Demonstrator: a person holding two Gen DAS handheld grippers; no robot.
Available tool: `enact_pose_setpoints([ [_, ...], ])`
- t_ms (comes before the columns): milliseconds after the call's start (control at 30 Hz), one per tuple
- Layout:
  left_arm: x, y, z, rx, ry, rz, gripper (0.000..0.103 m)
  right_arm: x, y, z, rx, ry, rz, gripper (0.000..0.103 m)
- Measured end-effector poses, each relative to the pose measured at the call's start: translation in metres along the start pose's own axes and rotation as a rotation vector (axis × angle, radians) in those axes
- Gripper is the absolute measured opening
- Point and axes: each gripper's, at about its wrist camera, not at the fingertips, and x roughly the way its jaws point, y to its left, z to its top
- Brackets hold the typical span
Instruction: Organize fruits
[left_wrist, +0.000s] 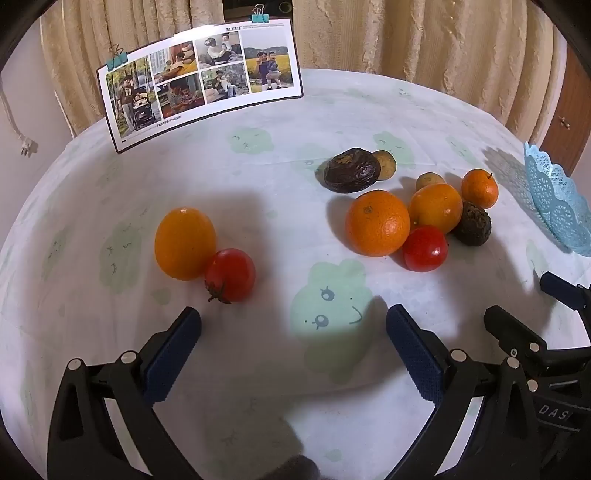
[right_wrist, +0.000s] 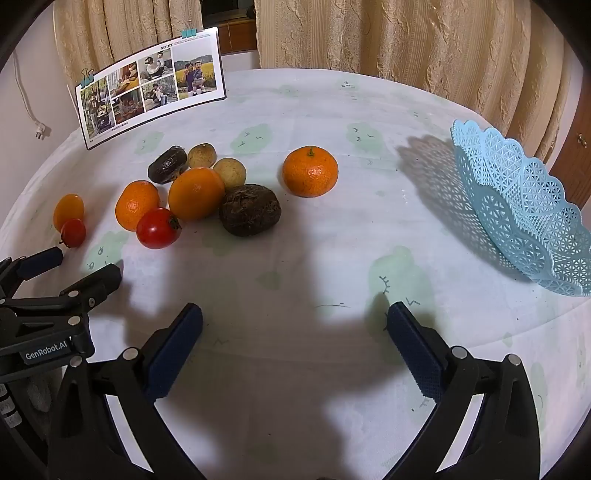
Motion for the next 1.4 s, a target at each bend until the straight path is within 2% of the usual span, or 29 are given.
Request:
enact_pose_setpoints([
  [1400,0.0000,0.0007,0.0001,0.001,0.001,0.005,0.098,-0.0004,0.0002,0.0002,0.001,0.001,0.001,0.101],
])
